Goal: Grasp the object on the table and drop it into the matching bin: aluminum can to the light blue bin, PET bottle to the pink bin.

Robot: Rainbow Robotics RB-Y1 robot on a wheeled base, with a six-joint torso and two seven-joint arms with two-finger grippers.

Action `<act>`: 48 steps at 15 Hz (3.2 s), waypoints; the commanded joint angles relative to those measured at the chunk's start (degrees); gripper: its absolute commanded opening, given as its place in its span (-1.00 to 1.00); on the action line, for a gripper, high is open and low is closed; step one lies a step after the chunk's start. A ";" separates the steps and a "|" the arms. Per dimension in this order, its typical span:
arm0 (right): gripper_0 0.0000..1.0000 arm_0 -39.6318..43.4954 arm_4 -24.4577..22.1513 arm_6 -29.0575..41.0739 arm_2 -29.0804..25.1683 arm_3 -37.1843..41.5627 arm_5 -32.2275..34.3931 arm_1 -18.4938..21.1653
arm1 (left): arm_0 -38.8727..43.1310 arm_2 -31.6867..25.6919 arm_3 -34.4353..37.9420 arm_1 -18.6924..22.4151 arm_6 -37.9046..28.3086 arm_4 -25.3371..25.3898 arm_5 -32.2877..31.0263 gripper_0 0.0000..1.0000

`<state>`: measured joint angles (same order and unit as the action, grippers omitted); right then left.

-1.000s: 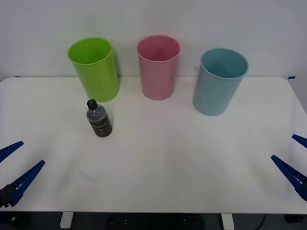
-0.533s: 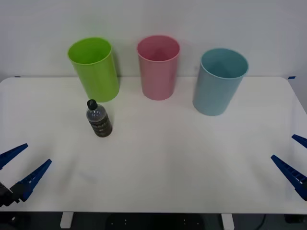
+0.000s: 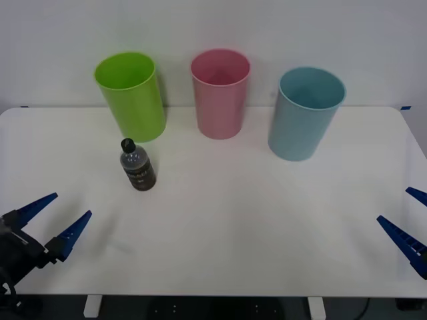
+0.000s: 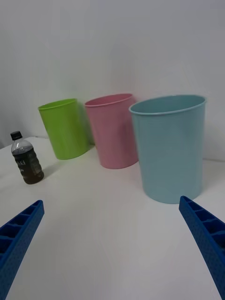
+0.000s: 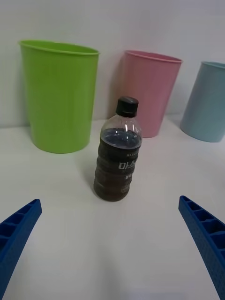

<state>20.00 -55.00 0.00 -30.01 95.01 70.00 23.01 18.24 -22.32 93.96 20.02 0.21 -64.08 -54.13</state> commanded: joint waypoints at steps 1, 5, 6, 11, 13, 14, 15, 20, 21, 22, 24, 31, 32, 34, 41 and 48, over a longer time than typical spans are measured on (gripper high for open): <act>1.00 0.00 0.00 0.00 0.01 -0.01 0.00 -0.01 | -2.60 0.43 -2.20 -2.09 0.93 -2.01 0.60 1.00; 1.00 0.00 0.00 0.00 0.01 -0.01 0.00 -0.01 | -7.43 1.22 -7.92 -3.23 5.06 -3.68 1.04 1.00; 1.00 0.00 0.00 0.00 0.01 -0.01 0.00 -0.01 | -8.58 1.57 -9.24 -3.23 5.59 -3.77 1.39 1.00; 1.00 0.00 0.00 0.00 0.01 -0.01 0.00 -0.01 | -15.87 3.60 -17.85 -3.23 7.70 -3.77 2.80 1.00; 1.00 0.00 0.00 0.00 0.01 -0.01 0.00 -0.01 | -17.89 4.21 -20.05 -3.23 8.14 -3.86 3.32 1.00; 1.00 0.00 0.00 0.00 0.01 -0.01 0.00 -0.01 | -18.60 4.47 -20.75 -3.32 8.23 -3.86 3.59 1.00; 1.00 0.00 0.00 0.00 0.01 -0.01 0.00 -0.01 | -19.12 4.74 -21.36 -3.59 8.32 -3.86 3.85 1.00; 1.00 0.00 0.00 0.00 0.01 -0.01 0.00 -0.01 | -21.67 2.98 -21.98 -8.24 8.49 -7.90 5.87 1.00; 1.00 0.00 0.00 0.00 0.01 -0.01 0.00 -0.01 | -22.02 2.63 -21.98 -8.95 8.40 -8.96 6.23 1.00; 1.00 0.00 0.00 0.00 0.01 -0.01 0.00 -0.01 | -22.64 2.10 -21.98 -9.91 8.32 -10.36 6.84 1.00; 1.00 0.00 0.00 0.00 0.01 -0.01 0.00 -0.01 | -23.25 2.54 -21.98 -10.71 8.23 -11.24 8.42 1.00; 1.00 0.00 0.00 0.00 0.01 -0.01 0.00 -0.01 | -30.46 3.86 -31.03 -10.71 9.99 -11.42 10.62 1.00; 1.00 0.00 0.00 0.00 0.01 -0.01 0.00 -0.01 | -31.43 3.95 -32.35 -10.71 10.25 -11.42 10.62 1.00; 1.00 0.00 0.00 0.00 0.01 -0.01 0.00 -0.01 | -33.89 3.95 -35.51 -10.71 10.78 -11.42 10.62 1.00; 1.00 0.00 0.00 0.00 0.01 -0.01 0.00 -0.01 | -35.03 4.12 -36.83 -10.71 11.66 -11.50 10.71 -0.56; 1.00 0.00 0.00 0.00 0.01 -0.01 0.00 -0.01 | -34.94 3.68 -36.75 -10.71 12.10 -11.33 10.71 -1.00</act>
<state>20.00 -55.00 0.00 -30.00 95.00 70.00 23.00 -16.71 -18.62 57.13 9.31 12.30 -75.51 -43.48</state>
